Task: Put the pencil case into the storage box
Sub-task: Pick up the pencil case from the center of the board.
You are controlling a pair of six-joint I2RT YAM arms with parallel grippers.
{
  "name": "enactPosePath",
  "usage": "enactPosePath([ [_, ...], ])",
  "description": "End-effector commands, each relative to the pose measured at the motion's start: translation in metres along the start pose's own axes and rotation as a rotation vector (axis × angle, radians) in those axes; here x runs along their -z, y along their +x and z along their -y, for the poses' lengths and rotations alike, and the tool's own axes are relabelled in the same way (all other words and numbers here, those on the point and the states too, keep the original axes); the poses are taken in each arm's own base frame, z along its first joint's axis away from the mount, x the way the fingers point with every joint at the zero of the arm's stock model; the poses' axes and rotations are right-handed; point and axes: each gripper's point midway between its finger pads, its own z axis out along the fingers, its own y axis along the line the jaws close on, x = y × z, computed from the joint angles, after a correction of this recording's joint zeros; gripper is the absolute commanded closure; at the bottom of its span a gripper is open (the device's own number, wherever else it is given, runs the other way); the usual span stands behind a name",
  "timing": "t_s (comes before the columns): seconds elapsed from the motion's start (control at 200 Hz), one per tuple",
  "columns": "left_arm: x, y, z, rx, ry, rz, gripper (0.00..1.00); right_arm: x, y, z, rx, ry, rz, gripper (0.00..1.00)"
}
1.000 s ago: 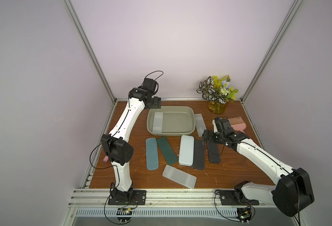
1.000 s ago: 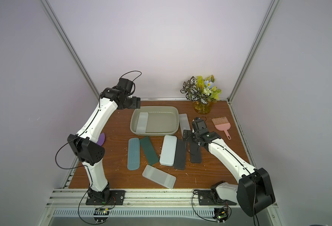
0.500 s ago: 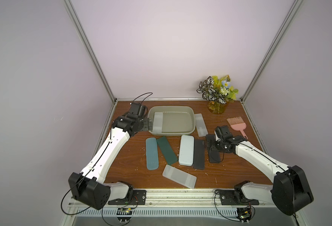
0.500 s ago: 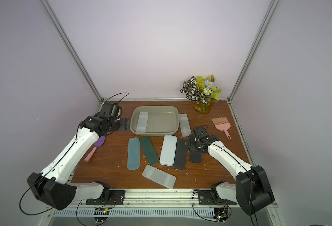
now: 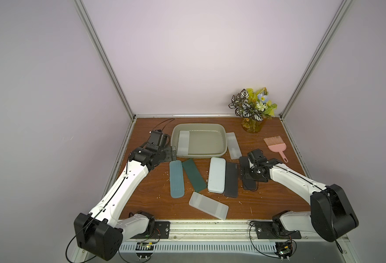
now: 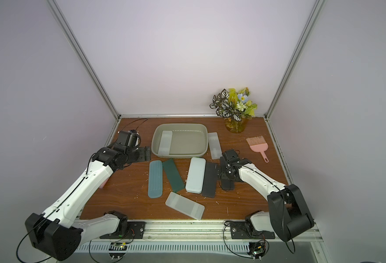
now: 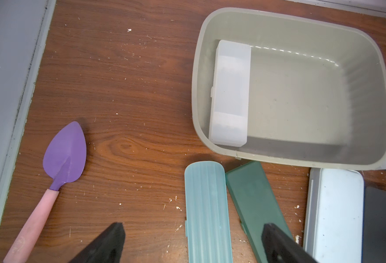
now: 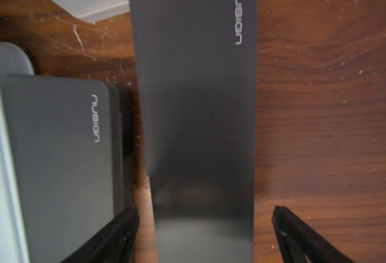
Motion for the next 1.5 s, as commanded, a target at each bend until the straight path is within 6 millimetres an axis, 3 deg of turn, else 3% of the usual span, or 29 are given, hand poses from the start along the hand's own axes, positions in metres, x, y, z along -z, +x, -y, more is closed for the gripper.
enactPosePath([
  [0.0,0.001,0.001,0.004,0.012,0.021,0.009,0.05,-0.003,0.002,0.003,0.018,0.023,-0.02,0.02],
  [0.34,-0.003,0.002,0.006,0.006,0.025,-0.007,0.06,-0.016,0.012,0.005,0.018,0.027,-0.054,0.1],
  [0.581,-0.006,0.002,0.005,0.003,0.017,-0.014,0.06,-0.016,0.017,0.004,0.015,0.016,-0.066,0.26],
  [0.716,-0.007,0.004,0.005,0.005,0.019,-0.012,0.06,-0.009,0.018,0.005,0.017,0.011,-0.065,0.38],
  [0.811,-0.008,0.006,0.004,0.003,0.018,-0.013,0.06,0.006,0.012,0.005,0.017,0.011,-0.045,0.39],
  [1.061,-0.007,0.002,0.004,0.006,0.015,0.005,0.06,0.077,-0.038,-0.005,0.0,-0.019,0.1,0.41],
  [1.206,-0.006,0.001,0.004,0.013,0.023,0.016,0.06,0.112,-0.081,-0.037,0.017,-0.097,0.197,0.43],
  [1.381,-0.002,0.003,0.003,0.028,0.031,0.029,0.06,0.121,-0.132,-0.097,0.071,-0.174,0.242,0.41],
  [1.491,-0.001,0.006,0.003,0.036,0.039,0.028,0.06,0.113,-0.16,-0.13,0.089,-0.208,0.249,0.41],
])
